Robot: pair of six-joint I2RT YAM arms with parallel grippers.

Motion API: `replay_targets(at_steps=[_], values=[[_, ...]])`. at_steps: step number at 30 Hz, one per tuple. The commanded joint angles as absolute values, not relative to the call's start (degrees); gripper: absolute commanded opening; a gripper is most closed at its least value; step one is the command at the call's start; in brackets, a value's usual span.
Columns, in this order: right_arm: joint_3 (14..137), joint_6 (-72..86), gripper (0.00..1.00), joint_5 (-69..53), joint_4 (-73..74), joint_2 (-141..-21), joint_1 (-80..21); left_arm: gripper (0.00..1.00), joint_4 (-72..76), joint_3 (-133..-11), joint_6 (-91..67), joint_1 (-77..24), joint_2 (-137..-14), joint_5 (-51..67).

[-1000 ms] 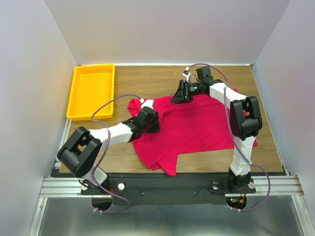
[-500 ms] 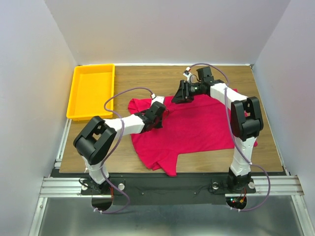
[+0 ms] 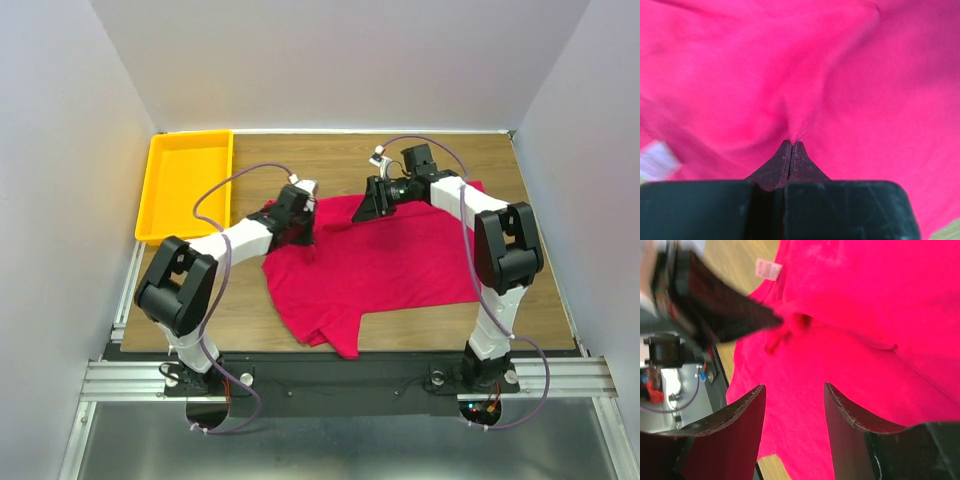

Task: Fold and stack the t-shirts
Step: Fold the tshirt

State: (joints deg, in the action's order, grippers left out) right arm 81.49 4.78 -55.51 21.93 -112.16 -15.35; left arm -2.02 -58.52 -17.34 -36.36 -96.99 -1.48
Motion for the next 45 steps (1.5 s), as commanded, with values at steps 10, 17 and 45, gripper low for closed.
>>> replay_targets(at_steps=[10, 17, 45], values=[[87.18, 3.07, 0.53, -57.48, 20.65, -116.45, -21.0, 0.06, -0.53, -60.99, -14.33, -23.56, -98.34, 25.3], [88.59, 5.97, 0.46, -48.0, 20.48, -118.92, -25.57, 0.06, -0.44, -63.54, -15.12, -21.18, -101.95, 27.86], [92.19, 21.25, 0.52, -31.64, 16.7, -124.19, -30.67, 0.12, -3.69, -70.49, -12.75, -15.56, -107.84, 29.44]])
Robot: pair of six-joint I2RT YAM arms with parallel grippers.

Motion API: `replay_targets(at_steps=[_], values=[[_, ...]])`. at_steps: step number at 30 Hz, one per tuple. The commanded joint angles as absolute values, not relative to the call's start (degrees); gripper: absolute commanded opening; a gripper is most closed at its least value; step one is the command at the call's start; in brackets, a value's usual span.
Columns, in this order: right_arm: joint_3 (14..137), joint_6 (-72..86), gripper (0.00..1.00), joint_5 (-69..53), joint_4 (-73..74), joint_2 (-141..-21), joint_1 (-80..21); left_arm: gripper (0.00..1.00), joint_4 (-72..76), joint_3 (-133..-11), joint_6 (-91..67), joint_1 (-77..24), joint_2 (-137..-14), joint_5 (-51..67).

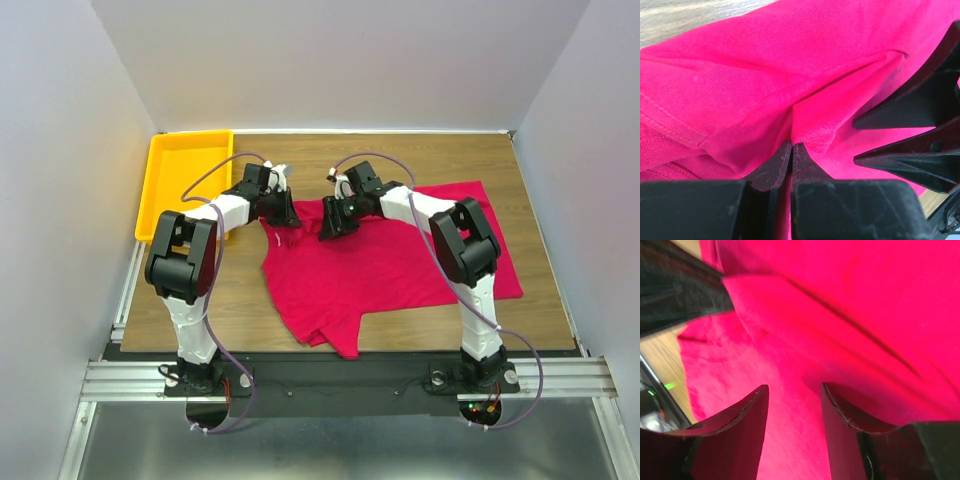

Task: Fold and stack the t-shirts
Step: Fold the tshirt

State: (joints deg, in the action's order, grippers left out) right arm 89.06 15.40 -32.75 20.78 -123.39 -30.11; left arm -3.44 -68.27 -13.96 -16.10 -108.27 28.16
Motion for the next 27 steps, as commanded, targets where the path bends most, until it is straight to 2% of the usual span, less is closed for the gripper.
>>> replay_targets(at_steps=[1, 16, 22, 25, 26, 27], values=[[92.46, 22.31, 0.52, -31.55, 16.44, -124.62, -30.59, 0.12, -3.69, -70.58, -12.66, -15.56, -107.93, 29.44], [96.77, 31.63, 0.51, -30.85, 14.85, -129.37, -30.94, 0.13, -4.04, -71.89, -12.22, -14.41, -109.86, 30.15], [95.54, 33.57, 0.43, -29.53, 14.59, -129.38, -31.03, 0.13, -4.04, -71.72, -12.04, -14.24, -109.86, 30.41], [94.66, 34.71, 0.29, -28.3, 14.33, -128.76, -31.03, 0.13, -3.78, -71.63, -12.13, -14.24, -109.95, 30.59], [94.4, 35.06, 0.28, -28.13, 14.15, -128.59, -31.03, 0.13, -3.87, -71.54, -12.13, -14.33, -109.95, 30.67], [94.13, 35.16, 0.22, -28.21, 14.06, -128.32, -31.03, 0.13, -3.78, -71.46, -12.22, -14.33, -109.95, 30.67]])
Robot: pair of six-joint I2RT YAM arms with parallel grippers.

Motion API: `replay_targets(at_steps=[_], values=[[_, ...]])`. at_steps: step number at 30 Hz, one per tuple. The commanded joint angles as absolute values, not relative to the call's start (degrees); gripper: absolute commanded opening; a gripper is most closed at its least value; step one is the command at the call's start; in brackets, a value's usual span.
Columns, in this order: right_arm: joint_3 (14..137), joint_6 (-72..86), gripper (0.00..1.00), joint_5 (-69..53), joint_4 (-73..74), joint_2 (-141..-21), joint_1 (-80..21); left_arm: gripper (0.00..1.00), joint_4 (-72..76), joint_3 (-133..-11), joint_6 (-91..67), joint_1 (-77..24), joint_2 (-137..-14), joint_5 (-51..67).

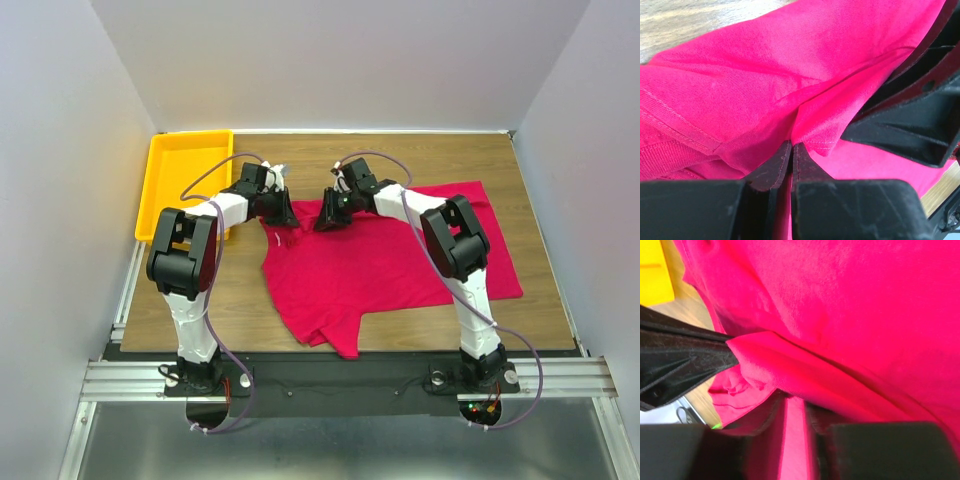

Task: Fold and stack the t-shirts
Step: Fold the tshirt

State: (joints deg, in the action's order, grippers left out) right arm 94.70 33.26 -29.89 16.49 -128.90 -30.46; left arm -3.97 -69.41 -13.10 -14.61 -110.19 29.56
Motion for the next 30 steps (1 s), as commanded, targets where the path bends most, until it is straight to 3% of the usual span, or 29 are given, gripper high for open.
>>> replay_targets(at_steps=[1, 6, 17, 30], values=[[93.96, 35.33, 0.21, -28.13, 14.06, -128.15, -30.94, 0.13, -3.69, -71.37, -12.22, -14.33, -109.95, 30.59], [92.99, 35.68, 0.06, -27.95, 13.8, -126.83, -31.03, 0.13, -3.69, -71.19, -12.13, -14.24, -109.86, 30.59], [89.21, 34.72, 0.04, -29.53, 13.71, -120.94, -30.94, 0.14, -3.43, -70.49, -11.87, -14.24, -108.81, 30.67], [82.27, 29.8, 0.04, -30.23, 13.97, -115.23, -30.32, 0.39, -2.37, -65.57, -7.83, -14.15, -99.76, 31.91]])
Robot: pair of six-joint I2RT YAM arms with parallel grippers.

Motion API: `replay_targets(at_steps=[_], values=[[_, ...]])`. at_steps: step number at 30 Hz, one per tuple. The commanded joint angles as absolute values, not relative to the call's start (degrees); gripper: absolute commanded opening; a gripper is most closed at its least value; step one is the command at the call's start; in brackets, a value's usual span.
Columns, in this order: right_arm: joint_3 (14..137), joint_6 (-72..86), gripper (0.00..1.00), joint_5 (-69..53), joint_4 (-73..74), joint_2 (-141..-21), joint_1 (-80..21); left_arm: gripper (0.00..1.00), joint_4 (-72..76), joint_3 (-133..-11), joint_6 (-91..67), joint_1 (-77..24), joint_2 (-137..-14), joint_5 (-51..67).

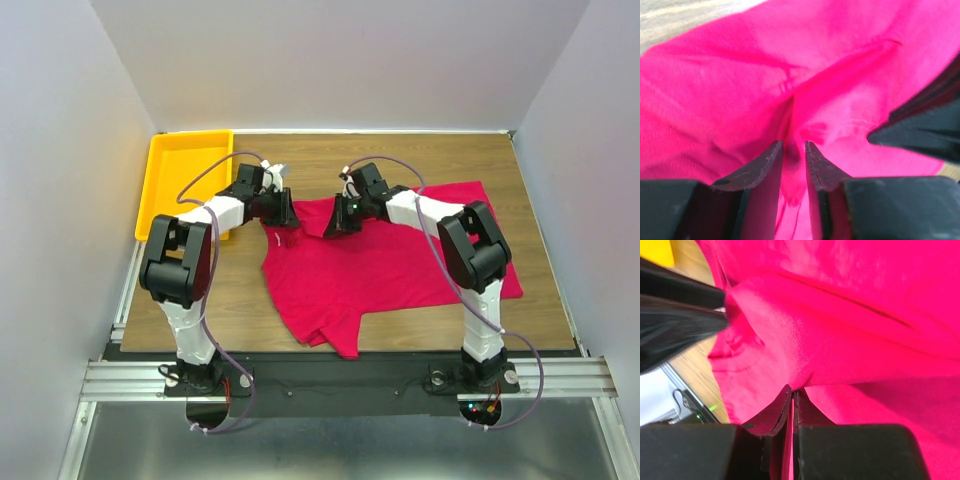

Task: Fold and stack the t-shirts
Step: Fold the tshirt

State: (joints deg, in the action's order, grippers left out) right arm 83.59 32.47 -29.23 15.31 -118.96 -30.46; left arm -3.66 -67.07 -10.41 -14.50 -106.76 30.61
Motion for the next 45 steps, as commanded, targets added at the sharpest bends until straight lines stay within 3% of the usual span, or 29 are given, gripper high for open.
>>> replay_targets(at_steps=[1, 19, 45], values=[[81.83, 29.45, 0.04, -30.41, 14.06, -114.96, -30.06, 0.4, -2.29, -64.7, -7.56, -14.15, -97.93, 31.73], [77.78, 18.03, 0.04, -31.02, 20.82, -109.6, -27.95, 0.42, -0.26, -52.04, -4.4, -14.24, -82.1, 28.39], [75.67, 11.51, 0.04, -34.1, 26.63, -108.54, -26.37, 0.41, 1.58, -45.0, -10.45, -18.18, -81.12, 28.05]])
